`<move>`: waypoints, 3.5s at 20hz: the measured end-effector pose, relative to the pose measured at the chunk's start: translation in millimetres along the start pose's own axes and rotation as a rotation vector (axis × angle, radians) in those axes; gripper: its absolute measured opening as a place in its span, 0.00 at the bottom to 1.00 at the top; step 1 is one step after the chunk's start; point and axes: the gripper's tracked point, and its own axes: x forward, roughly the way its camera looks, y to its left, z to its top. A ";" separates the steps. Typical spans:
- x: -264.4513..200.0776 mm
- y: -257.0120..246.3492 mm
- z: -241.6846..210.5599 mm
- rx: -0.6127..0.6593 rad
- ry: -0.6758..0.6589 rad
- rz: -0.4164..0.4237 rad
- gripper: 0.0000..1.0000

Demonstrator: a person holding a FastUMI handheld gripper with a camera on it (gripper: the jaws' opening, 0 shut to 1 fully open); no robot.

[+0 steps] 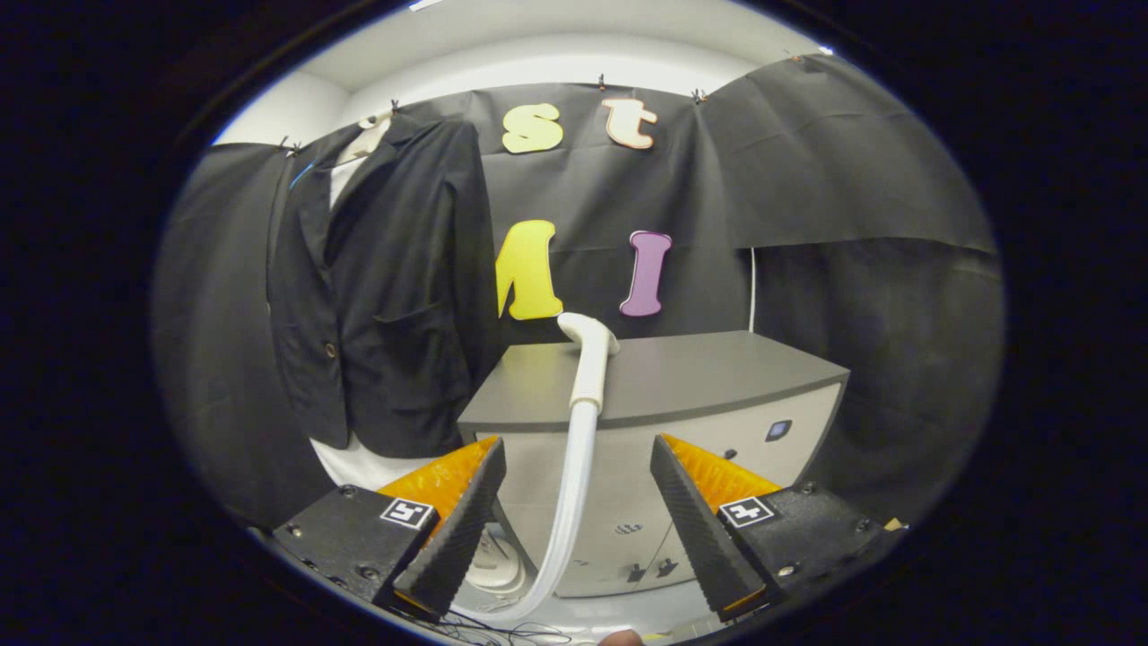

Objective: Iron the clothes twice with a garment steamer, once on the left side and once on the right side.

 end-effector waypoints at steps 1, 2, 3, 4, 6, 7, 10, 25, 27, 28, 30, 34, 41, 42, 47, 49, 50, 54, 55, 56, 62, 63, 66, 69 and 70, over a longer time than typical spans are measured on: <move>16.7 -0.5 7.4 0.011 0.004 0.015 1.00; 33.5 1.9 13.8 0.029 0.011 0.040 1.00; 48.2 2.1 19.0 0.045 0.032 0.049 1.00; 65.6 0.8 21.2 0.053 0.059 0.057 1.00; 93.0 -0.6 32.0 0.045 0.097 0.070 1.00; 105.6 -3.0 38.0 0.030 0.110 0.068 1.00; 137.9 -6.4 39.9 0.016 0.161 0.075 1.00; 190.2 -18.9 12.3 0.089 0.416 0.035 0.55; 190.1 -18.1 12.4 0.131 0.414 0.042 0.45; 189.7 -18.3 13.5 0.159 0.418 0.038 0.43; 186.4 -17.5 11.9 0.190 0.410 0.022 0.39; 161.4 -1.8 1.7 0.214 0.399 0.027 0.34; 115.2 19.8 2.3 0.208 0.372 -0.055 0.33; 108.7 25.2 5.7 0.205 0.360 -0.053 0.33; 70.8 56.6 43.6 0.148 0.235 -0.033 0.33; 62.1 72.5 66.7 0.118 0.160 -0.023 0.33; 59.7 81.8 80.9 0.103 0.120 -0.017 0.33; 40.6 121.8 135.9 0.041 -0.061 0.020 0.33; 35.6 132.5 148.3 0.028 -0.112 0.038 0.33; 30.7 143.7 161.2 0.013 -0.161 0.055 0.33; 16.9 204.9 217.5 -0.061 -0.379 0.125 0.33; 17.4 212.4 224.8 -0.066 -0.402 0.130 0.33; 17.1 226.7 248.3 -0.088 -0.474 0.112 0.33; 23.5 239.6 268.4 -0.097 -0.535 0.122 0.33; 25.8 246.4 276.1 -0.089 -0.556 0.140 0.33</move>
